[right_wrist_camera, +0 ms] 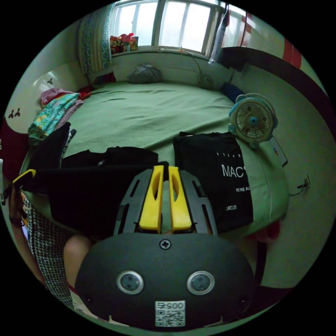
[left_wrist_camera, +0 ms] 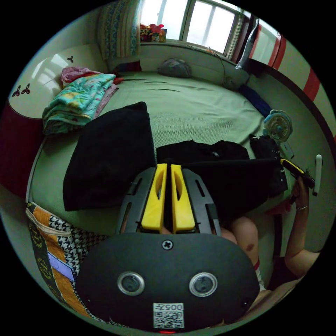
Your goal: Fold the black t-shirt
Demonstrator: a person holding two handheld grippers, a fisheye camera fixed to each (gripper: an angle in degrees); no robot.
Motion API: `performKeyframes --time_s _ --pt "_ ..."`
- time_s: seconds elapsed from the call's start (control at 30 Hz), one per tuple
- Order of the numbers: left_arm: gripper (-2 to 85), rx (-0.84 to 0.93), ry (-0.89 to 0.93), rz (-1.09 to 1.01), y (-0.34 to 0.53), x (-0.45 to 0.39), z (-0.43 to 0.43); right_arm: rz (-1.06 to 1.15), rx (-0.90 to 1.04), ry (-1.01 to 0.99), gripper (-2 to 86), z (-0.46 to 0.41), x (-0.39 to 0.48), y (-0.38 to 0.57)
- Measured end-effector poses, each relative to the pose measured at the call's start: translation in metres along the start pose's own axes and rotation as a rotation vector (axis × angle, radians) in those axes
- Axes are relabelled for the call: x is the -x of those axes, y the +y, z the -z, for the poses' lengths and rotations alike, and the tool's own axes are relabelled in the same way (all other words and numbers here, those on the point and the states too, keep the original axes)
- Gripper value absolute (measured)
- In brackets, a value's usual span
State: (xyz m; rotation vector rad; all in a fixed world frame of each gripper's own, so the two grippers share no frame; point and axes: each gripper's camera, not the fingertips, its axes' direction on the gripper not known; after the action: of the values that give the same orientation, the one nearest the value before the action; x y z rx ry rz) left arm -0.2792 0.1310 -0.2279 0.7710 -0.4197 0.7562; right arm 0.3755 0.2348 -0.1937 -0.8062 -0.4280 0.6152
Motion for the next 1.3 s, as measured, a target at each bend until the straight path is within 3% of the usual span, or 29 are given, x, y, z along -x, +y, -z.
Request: performKeyframes --time_s 0.33,0.6,0.87,0.97,1.13,1.3 --pt "3.9 0.017 -0.036 0.091 -0.094 0.024 -0.119 -0.052 0.059 -0.023 7.4 -0.095 0.0 -0.058" --pt "5.3 0.149 0.039 0.054 -0.091 0.026 -0.198 -0.095 0.035 -0.053 8.4 -0.11 -0.033 -0.046" --pt "6.3 0.283 0.068 0.103 -0.076 0.026 -0.276 0.004 0.24 -0.22 10.3 -0.156 -0.023 -0.011" --pt "6.8 0.255 0.057 0.132 -0.081 0.027 -0.305 -0.017 0.317 -0.177 8.2 -0.185 -0.016 -0.007" --pt "2.8 0.286 0.0 0.084 -0.108 0.023 -0.335 -0.019 0.268 -0.176 -0.2 -0.191 -0.01 -0.015" --pt "0.8 0.266 -0.016 0.064 -0.115 0.022 -0.35 -0.002 0.258 -0.167 -1.1 -0.197 -0.015 -0.018"
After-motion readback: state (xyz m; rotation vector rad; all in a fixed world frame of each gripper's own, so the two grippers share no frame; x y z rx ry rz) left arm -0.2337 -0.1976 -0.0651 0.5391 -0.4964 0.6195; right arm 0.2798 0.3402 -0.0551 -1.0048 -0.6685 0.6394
